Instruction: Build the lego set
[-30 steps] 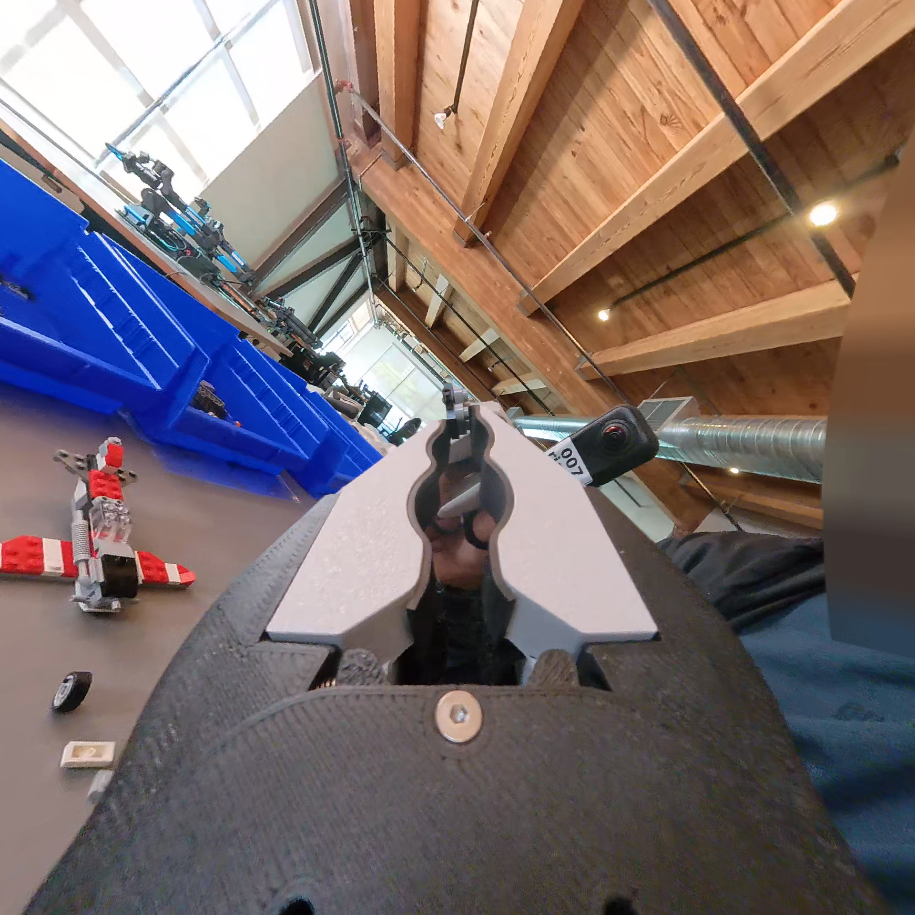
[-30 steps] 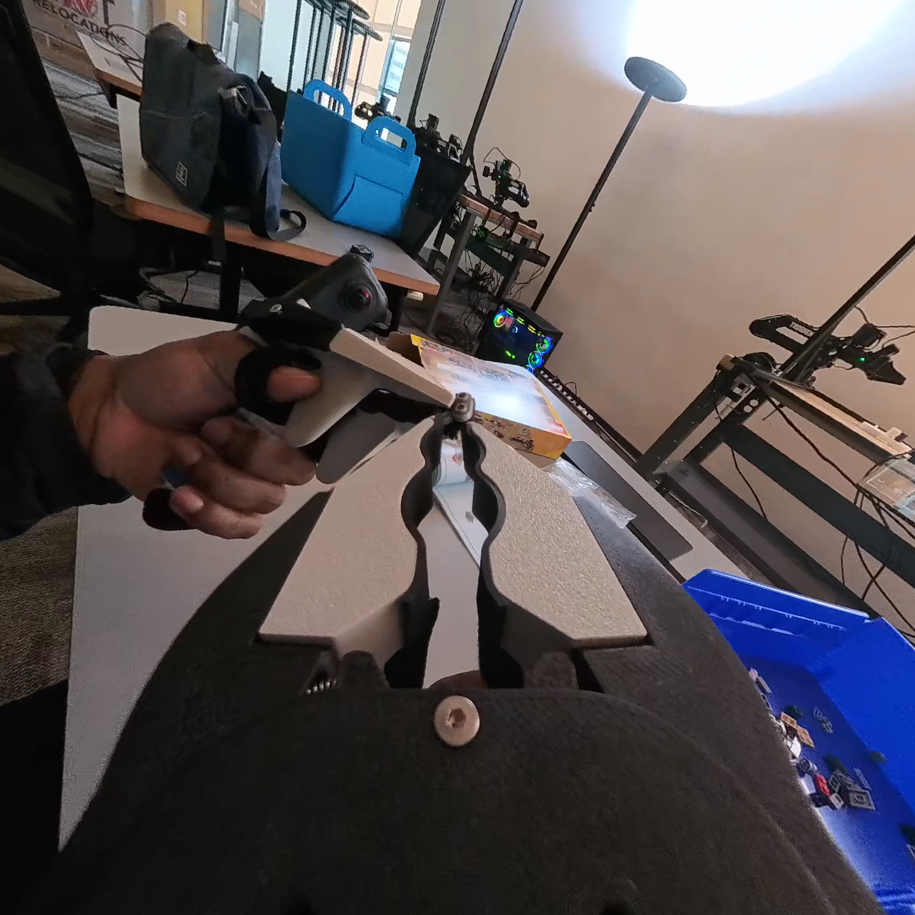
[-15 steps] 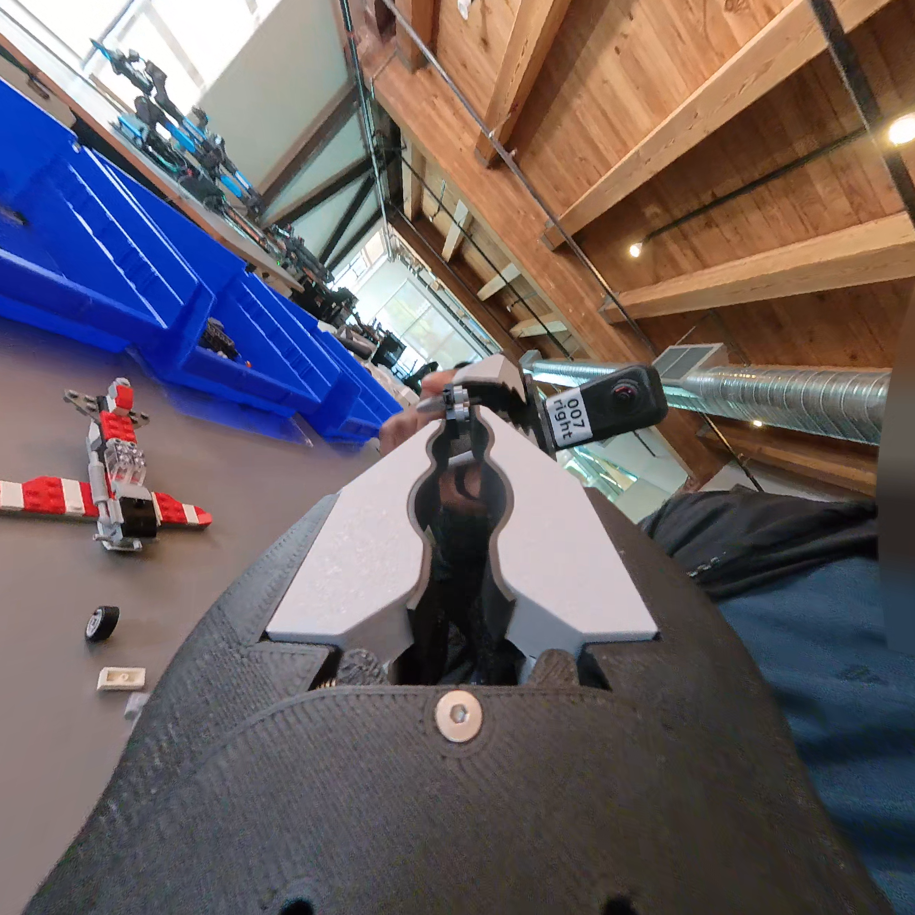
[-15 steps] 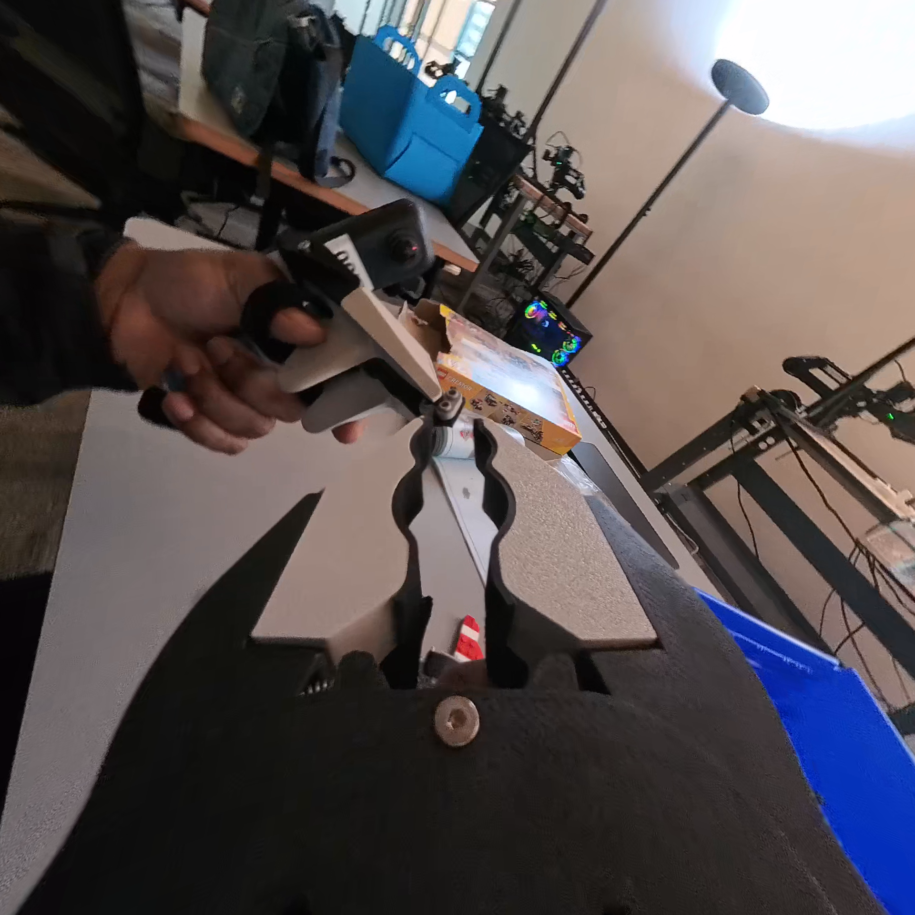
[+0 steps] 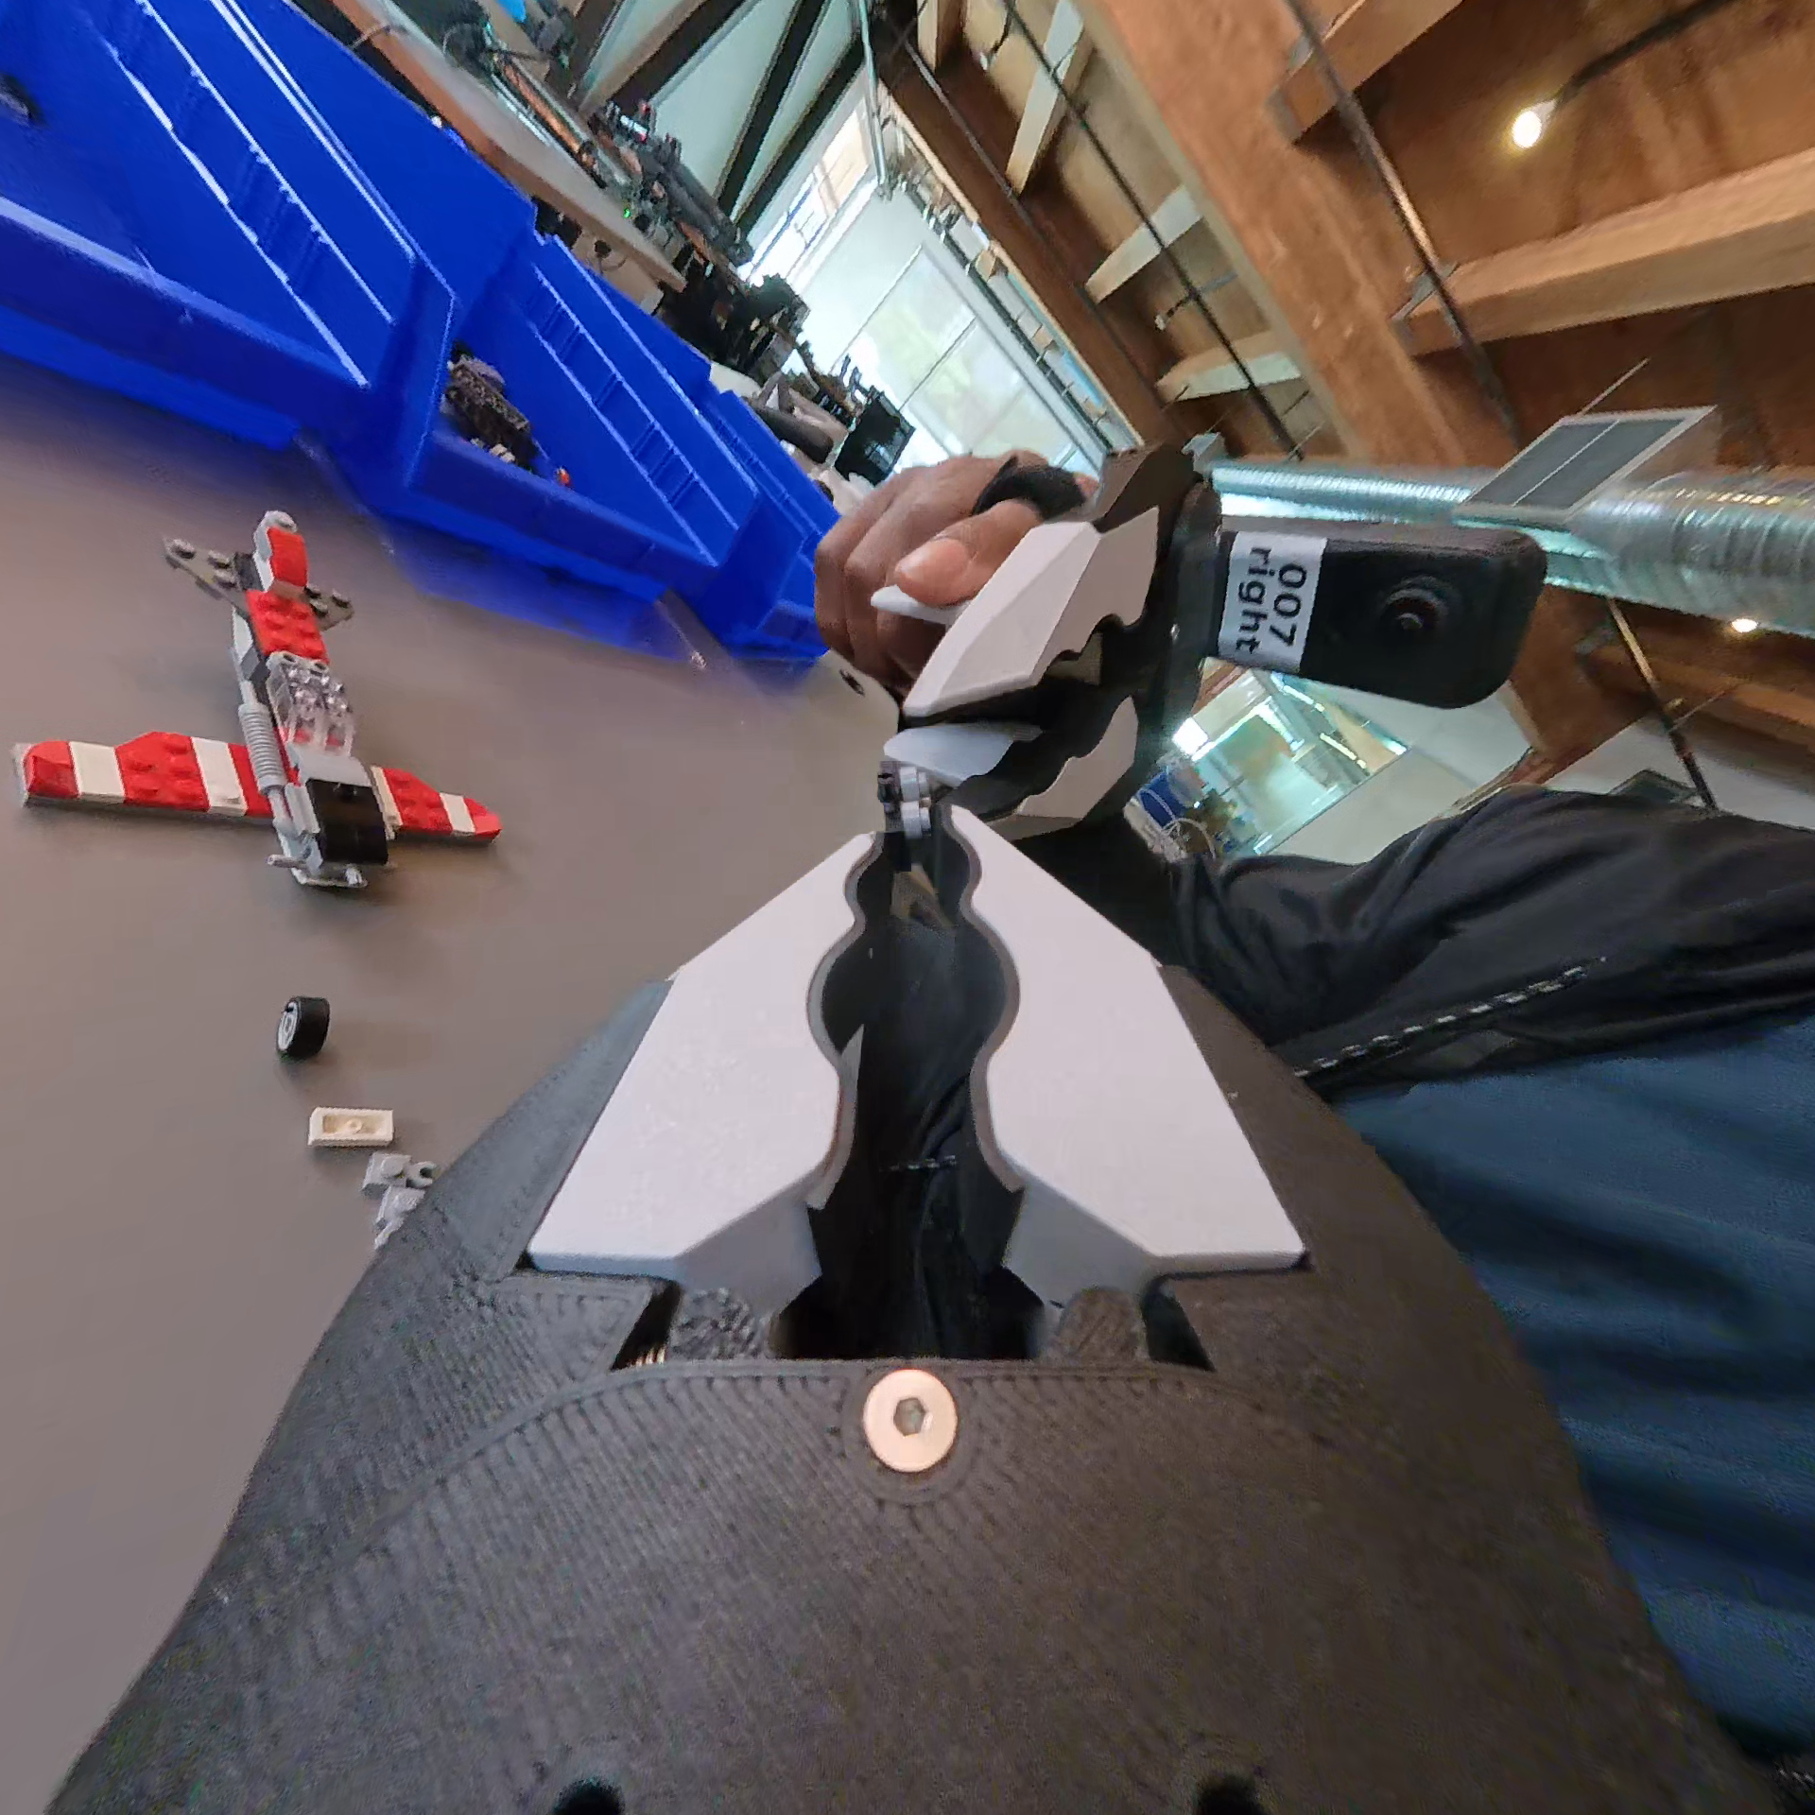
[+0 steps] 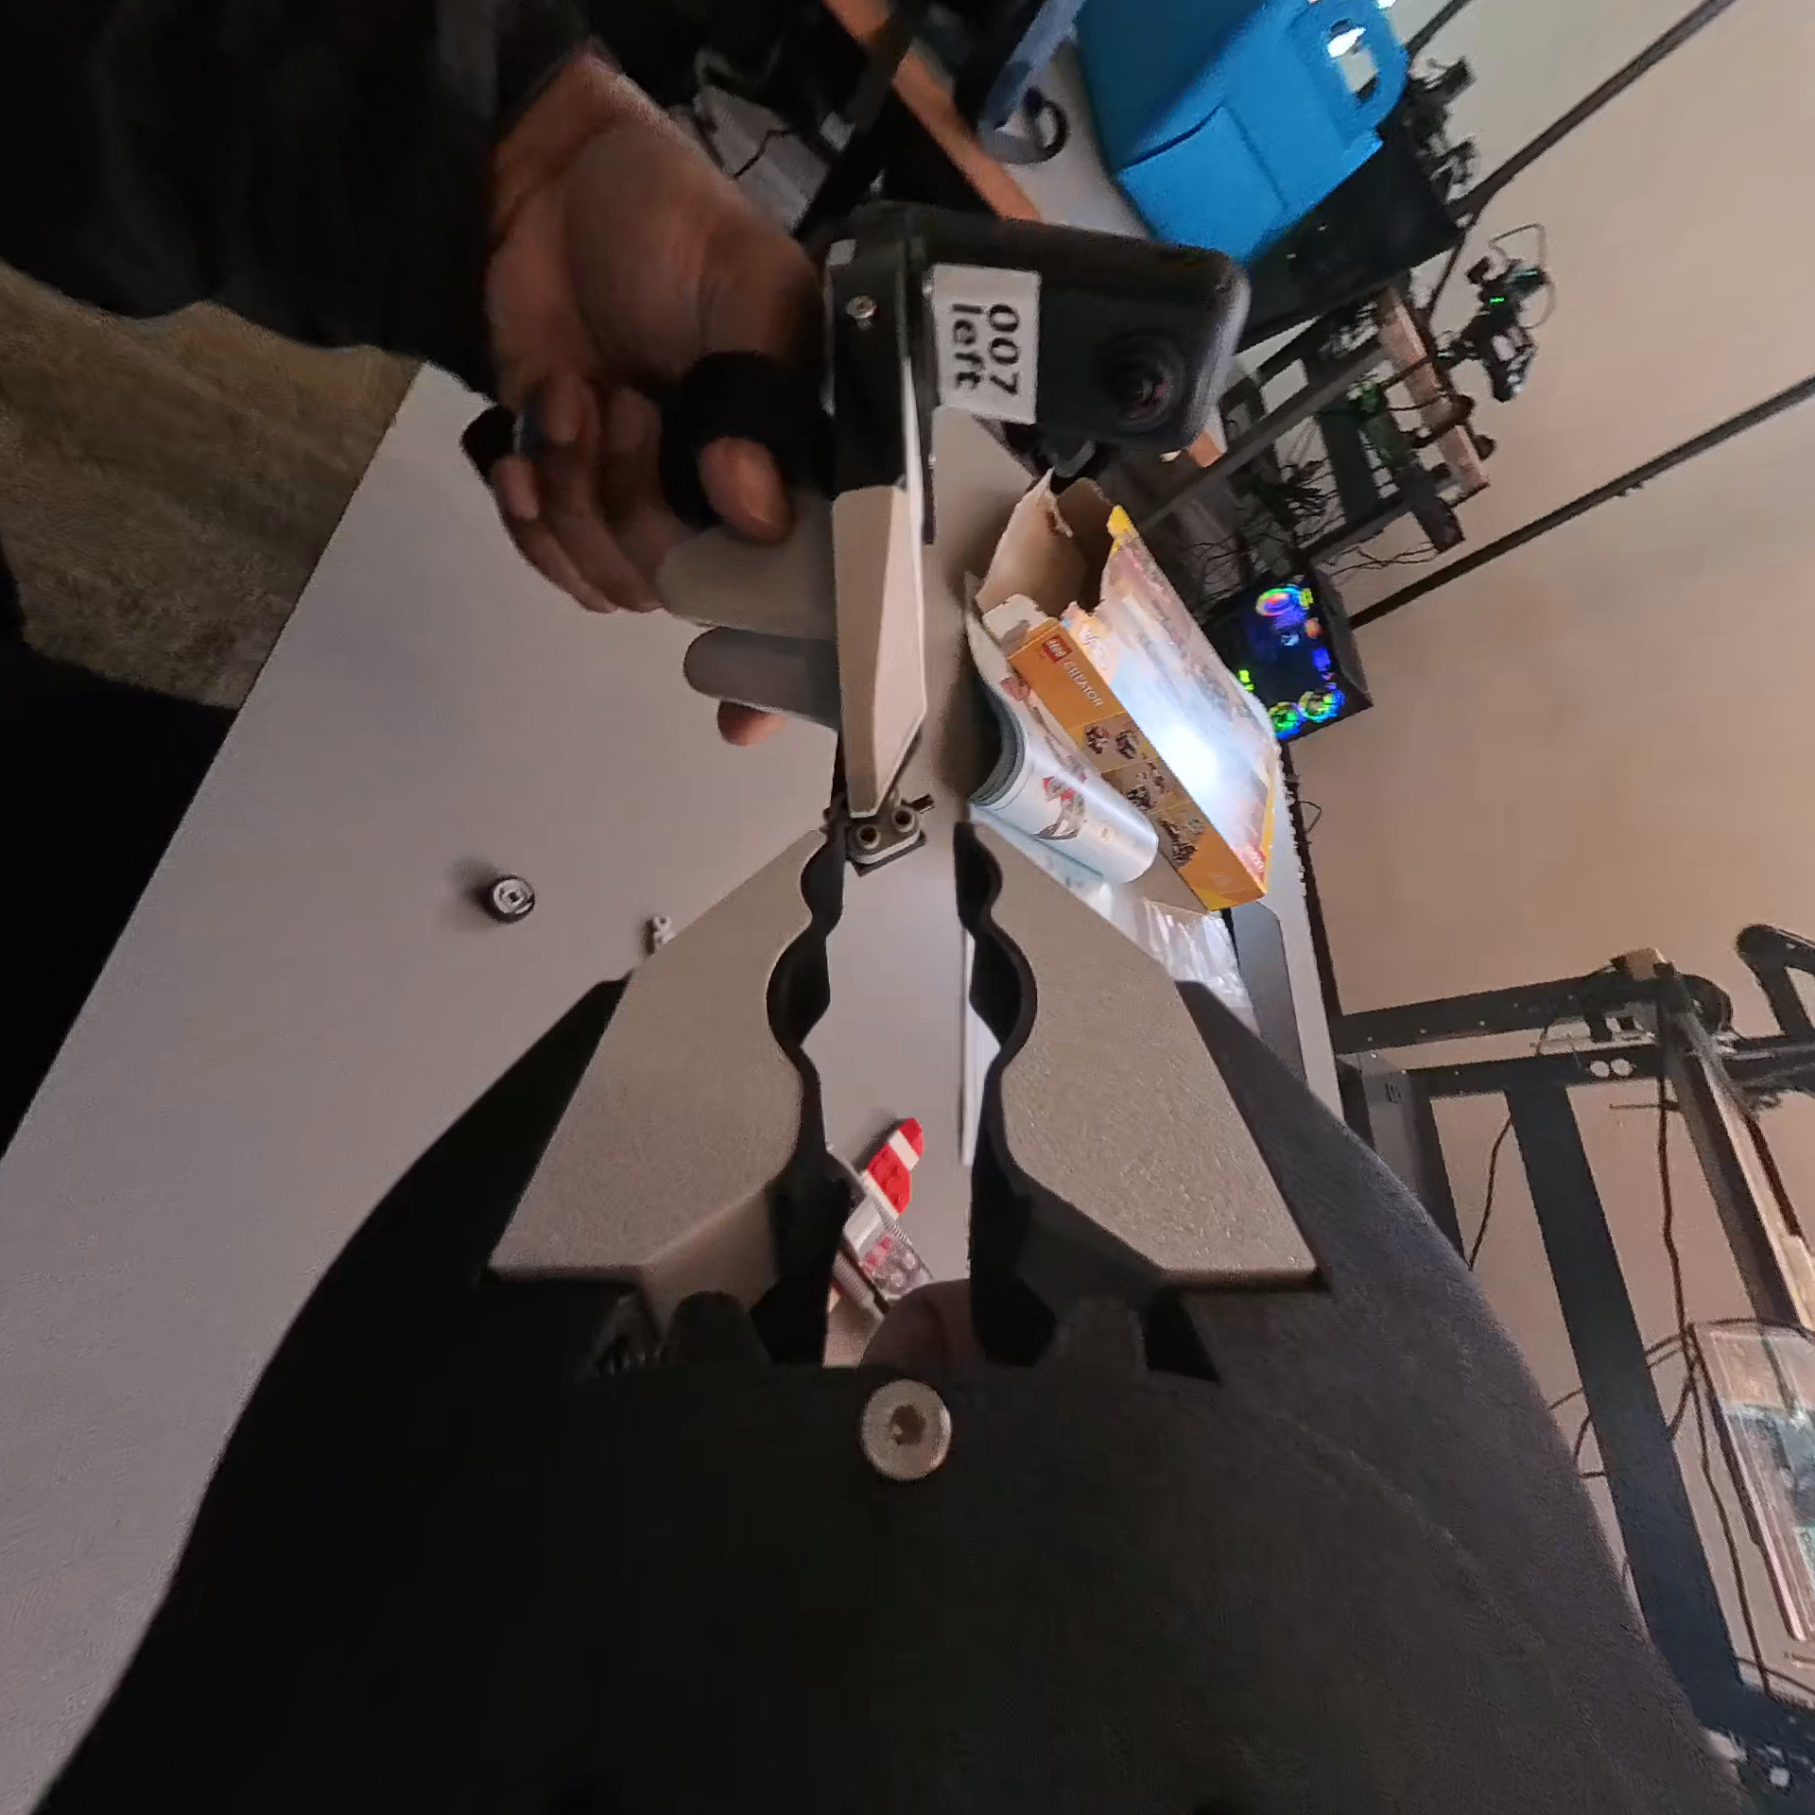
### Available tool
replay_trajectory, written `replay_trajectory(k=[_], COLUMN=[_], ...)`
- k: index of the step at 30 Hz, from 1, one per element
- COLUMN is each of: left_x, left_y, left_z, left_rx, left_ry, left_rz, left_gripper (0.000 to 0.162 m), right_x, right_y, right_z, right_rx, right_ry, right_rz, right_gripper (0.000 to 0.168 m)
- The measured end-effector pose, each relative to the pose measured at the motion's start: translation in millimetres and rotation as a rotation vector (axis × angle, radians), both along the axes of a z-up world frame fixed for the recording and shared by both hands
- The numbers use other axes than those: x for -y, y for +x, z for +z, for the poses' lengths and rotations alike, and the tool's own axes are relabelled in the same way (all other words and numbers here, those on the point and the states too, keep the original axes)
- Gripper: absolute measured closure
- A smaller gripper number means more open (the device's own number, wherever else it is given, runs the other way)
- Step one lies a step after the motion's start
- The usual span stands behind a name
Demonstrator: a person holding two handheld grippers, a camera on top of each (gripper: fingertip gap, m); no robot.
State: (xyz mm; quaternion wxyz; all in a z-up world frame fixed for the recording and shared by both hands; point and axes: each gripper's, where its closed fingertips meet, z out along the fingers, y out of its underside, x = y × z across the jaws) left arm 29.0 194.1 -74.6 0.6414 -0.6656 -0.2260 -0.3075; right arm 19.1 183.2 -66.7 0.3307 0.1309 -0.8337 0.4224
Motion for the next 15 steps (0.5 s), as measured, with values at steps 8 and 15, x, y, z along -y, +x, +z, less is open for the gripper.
replay_trajectory(k=[8, 15], left_x=[-0.5, -1.2], left_y=[6.6, 6.0], left_z=[-11.2, -31.0], left_rx=[-0.036, -0.073], left_ry=[-0.078, -0.208], left_rz=[-0.029, -0.02], left_gripper=[0.152, 0.153], right_x=[0.1, 0.6], right_y=[9.1, 9.4], right_z=[-15.1, -36.8], right_rx=[-0.001, -0.048], right_ry=[0.169, 0.338], right_rz=[0.095, 0.13], right_gripper=[0.151, 0.151])
